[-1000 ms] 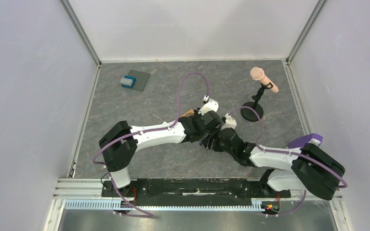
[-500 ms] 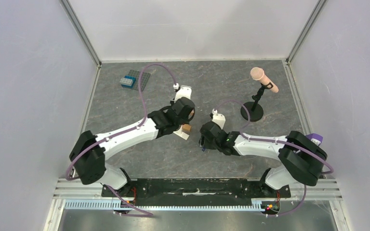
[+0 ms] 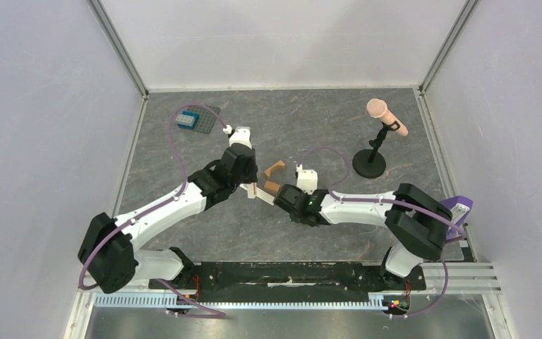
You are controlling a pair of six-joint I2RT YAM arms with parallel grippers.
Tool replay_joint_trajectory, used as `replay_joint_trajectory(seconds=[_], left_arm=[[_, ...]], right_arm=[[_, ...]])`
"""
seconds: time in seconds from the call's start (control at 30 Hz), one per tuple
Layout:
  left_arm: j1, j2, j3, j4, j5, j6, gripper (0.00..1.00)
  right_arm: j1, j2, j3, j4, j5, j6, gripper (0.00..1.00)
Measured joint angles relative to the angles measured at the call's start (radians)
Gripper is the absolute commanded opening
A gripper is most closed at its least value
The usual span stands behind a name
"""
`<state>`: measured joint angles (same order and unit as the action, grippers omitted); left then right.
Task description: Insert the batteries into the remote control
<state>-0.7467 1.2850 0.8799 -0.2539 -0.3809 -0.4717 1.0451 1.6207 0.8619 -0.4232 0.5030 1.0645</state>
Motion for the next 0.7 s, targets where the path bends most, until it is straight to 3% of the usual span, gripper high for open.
replay_joint_trajectory(seconds=[0.17,0.33,0.53,0.7], left_arm=[[0.036,-0.068,-0.049,0.034,0.054,-0.01,0.02],[0.055,-0.112,-0.088,0.055,0.123,-0.018,0.02],[0.087,-0.134,-0.133,0.1,0.282,-0.051,0.02],[0.102,-0.126,-0.215,0.236,0.486,-0.158,0.02]], right_arm=[[0.026,0.056,0.065,-0.056,0.022,0.042,0.24],[0.036,0.061,0.071,-0.06,0.011,0.08,0.06],[0.036,0.041,0.069,-0.065,-0.035,0.03,0.01],[0.044,-0.116,0.059,-0.135,-0.121,-0.089,0.02]])
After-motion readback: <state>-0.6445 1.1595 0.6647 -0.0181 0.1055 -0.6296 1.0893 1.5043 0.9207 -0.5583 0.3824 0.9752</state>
